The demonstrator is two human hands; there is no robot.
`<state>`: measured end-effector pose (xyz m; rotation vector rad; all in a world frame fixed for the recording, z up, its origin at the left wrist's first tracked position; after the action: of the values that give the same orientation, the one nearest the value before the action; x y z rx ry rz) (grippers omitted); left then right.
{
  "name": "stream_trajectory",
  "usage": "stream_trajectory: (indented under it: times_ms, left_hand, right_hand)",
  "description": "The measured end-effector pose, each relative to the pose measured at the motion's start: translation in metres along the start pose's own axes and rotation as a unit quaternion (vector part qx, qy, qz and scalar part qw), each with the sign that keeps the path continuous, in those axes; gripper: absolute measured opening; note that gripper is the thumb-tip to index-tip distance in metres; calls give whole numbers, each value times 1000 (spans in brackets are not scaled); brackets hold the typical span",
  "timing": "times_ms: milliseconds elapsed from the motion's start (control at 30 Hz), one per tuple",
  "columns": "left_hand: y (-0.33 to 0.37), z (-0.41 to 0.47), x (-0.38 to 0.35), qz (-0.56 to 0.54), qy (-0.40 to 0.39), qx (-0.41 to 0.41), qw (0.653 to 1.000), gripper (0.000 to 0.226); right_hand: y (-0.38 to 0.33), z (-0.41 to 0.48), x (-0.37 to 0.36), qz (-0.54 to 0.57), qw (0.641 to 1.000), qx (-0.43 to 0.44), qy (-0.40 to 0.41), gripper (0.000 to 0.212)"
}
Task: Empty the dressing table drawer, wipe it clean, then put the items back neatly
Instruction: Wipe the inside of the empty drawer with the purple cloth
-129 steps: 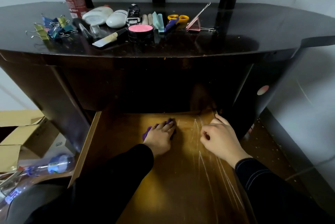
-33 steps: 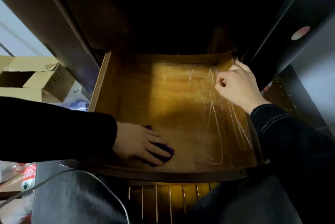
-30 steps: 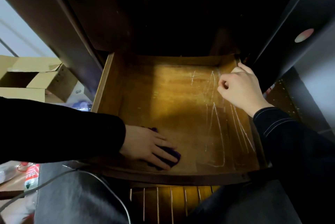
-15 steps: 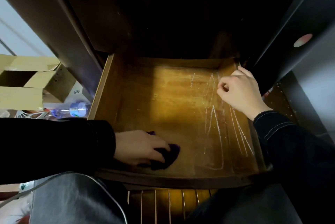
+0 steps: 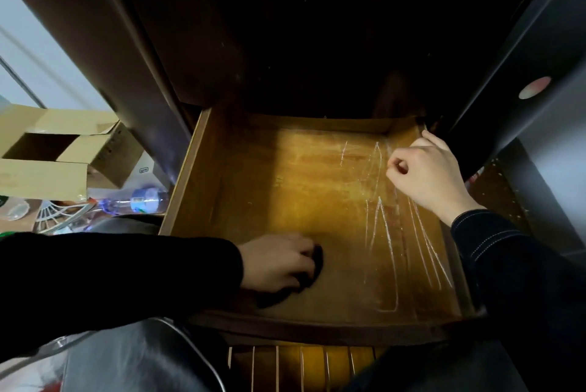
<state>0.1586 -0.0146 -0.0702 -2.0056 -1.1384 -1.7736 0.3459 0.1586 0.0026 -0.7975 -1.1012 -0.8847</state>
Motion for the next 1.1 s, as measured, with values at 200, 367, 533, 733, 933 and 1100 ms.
stream_trajectory:
  times_ms: [200,367,533,733,933,1100]
  left_hand:
    - [-111,-33,34,161,22,413,896,39]
    - [-82,-23,13,158,-35,445,881,47]
    - [-30,-31,-15,76,-97,328,937,64]
    - [-66,-33,-2,66,-122,413,900,81]
    - [-34,-25,-29,81,-110,200,970,81]
    - [-121,-24,25,7,-49,433,900,73]
  right_hand:
    - [0,-1,1,0,1000,1,0,19]
    - [0,0,0,-3,1000,1,-5,21]
    - [0,-1,-1,3,1000,6,7,21]
    - [1,0,-1,0,1000,3,6,21]
    - [2,0,-3,-6,1000,2,5,21]
    - [2,0,-2,-5,1000,-1,2,21]
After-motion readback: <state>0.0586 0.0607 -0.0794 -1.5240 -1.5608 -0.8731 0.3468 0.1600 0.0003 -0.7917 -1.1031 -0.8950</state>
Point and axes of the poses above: each hand's wrist, its own z-axis towards the middle knuckle, its own x-axis out of the back of the hand, y = z × x, the point moved 7 cm from there along z, towards the middle knuckle, and after that the axes turned 1 degree about -x, right-handed, at the moved point
